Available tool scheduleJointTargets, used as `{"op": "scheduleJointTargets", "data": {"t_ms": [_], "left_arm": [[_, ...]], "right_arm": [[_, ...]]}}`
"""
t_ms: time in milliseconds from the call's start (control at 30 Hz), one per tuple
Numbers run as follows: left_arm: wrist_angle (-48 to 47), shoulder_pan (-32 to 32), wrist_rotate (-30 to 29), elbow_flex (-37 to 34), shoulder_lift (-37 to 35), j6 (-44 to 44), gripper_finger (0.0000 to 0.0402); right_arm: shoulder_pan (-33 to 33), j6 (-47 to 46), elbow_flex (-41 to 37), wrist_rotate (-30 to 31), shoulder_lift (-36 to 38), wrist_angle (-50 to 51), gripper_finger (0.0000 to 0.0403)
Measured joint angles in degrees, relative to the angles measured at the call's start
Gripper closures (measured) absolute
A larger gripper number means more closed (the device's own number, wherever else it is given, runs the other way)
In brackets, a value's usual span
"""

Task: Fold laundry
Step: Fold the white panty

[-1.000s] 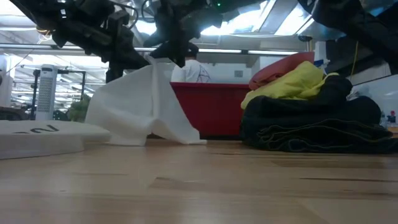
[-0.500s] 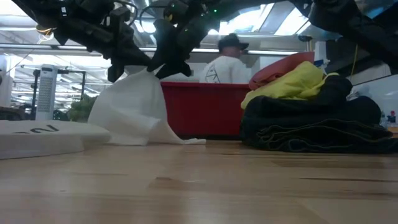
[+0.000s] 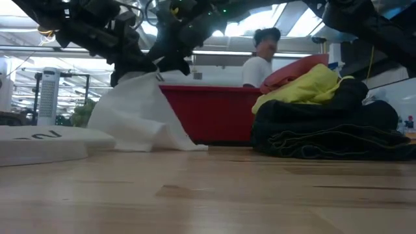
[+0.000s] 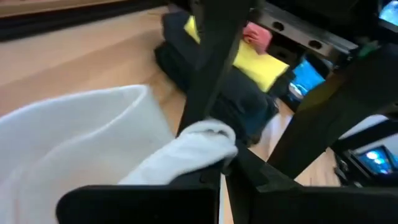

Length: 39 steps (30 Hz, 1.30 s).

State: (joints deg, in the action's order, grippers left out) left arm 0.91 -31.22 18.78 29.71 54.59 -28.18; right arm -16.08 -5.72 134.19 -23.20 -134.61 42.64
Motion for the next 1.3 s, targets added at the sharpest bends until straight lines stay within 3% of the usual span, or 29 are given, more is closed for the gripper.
{"op": "scheduleJointTargets", "data": {"t_ms": [267, 567, 767, 933, 1033, 1100, 1300], "left_arm": [[-0.62, -0.55, 0.11, 0.0, -0.76, 0.04, 0.0401], [-0.32, -1.16, 0.15, 0.0, -3.19, -0.38, 0.0401], [-1.45, -1.16, 0.16, 0.0, -3.21, -0.11, 0.0401], [-11.93, -1.16, 0.56, 0.09, -3.19, 1.69, 0.0401], [-20.78, -0.72, 2.04, 0.07, -3.18, 3.3, 0.0401], [-25.48, 0.2, 2.07, -0.12, -3.19, 4.12, 0.0401], [-34.37, 2.18, 1.6, -1.22, -2.99, 2.59, 0.0401]], "right_arm": [[-0.02, 3.21, 0.07, 2.45, 0.04, 5.26, 0.0289], [-0.07, 5.65, 0.02, 3.16, 0.04, 5.87, 0.0322], [-0.07, 5.9, 0.0, -0.92, 0.04, 4.5, 0.0395], [-0.17, 7.01, -0.04, -4.41, 0.05, 8.59, 0.0351], [-0.15, 9.47, -0.8, 2.59, 0.09, 15.88, 0.0319], [-0.26, 10.6, -3.78, 3.65, 0.09, 15.6, 0.0308], [0.04, 3.72, -13.97, -6.48, 0.07, 4.23, 0.0302]]}}
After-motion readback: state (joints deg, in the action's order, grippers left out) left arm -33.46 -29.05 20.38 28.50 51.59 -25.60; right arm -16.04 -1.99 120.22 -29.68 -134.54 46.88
